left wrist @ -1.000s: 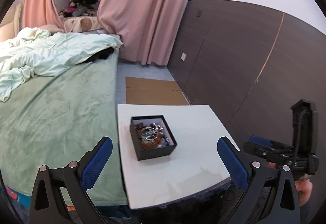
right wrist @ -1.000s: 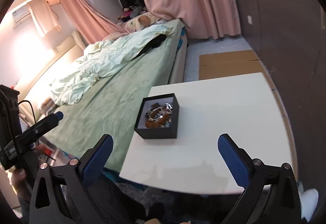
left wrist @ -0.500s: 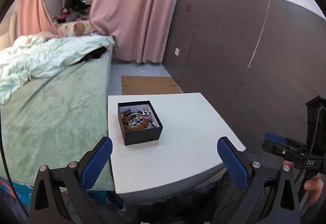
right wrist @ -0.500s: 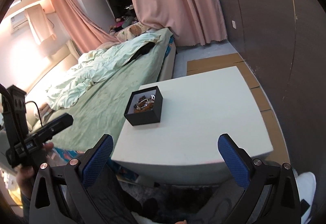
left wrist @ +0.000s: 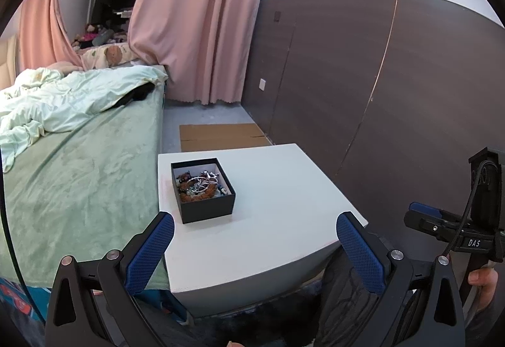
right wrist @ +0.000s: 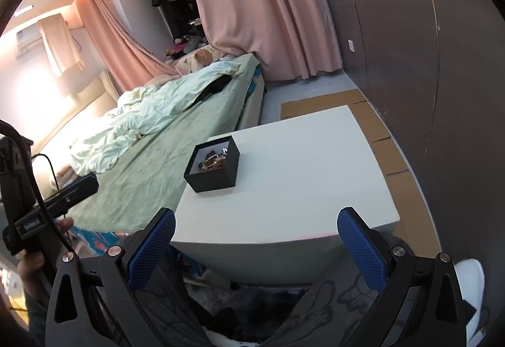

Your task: Organize jewelry

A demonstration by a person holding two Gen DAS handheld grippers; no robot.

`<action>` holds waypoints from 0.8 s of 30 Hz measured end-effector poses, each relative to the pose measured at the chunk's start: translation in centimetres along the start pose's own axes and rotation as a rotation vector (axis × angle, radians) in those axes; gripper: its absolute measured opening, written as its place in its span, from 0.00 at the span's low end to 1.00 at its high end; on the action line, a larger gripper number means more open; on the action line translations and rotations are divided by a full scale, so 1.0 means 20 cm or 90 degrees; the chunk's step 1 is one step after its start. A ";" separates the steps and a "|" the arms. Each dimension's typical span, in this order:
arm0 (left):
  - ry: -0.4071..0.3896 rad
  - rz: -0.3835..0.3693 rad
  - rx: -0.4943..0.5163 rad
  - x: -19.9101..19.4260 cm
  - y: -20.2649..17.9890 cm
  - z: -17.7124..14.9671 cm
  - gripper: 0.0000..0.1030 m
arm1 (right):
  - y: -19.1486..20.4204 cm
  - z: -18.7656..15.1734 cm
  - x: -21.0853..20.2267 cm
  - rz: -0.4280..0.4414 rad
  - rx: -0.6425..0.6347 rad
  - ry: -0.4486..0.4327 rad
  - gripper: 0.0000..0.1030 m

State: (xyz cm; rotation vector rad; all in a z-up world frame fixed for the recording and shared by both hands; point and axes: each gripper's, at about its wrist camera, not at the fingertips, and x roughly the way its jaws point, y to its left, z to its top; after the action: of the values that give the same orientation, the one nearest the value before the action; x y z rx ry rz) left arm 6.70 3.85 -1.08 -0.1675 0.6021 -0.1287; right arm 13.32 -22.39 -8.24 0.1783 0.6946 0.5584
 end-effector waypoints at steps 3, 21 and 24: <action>0.000 0.003 -0.005 0.00 0.00 0.00 1.00 | 0.00 0.00 -0.01 -0.003 0.001 -0.005 1.00; -0.016 -0.002 0.008 -0.05 -0.05 0.00 1.00 | 0.01 -0.01 -0.05 -0.015 0.001 -0.011 1.00; -0.017 0.003 0.016 -0.05 -0.07 0.01 1.00 | 0.00 -0.01 -0.05 -0.017 0.007 -0.013 1.00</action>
State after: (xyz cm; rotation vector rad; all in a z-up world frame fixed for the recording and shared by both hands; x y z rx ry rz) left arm 5.82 2.61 -0.15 -0.1431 0.5742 -0.1292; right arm 12.61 -22.94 -7.80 0.1840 0.6791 0.5264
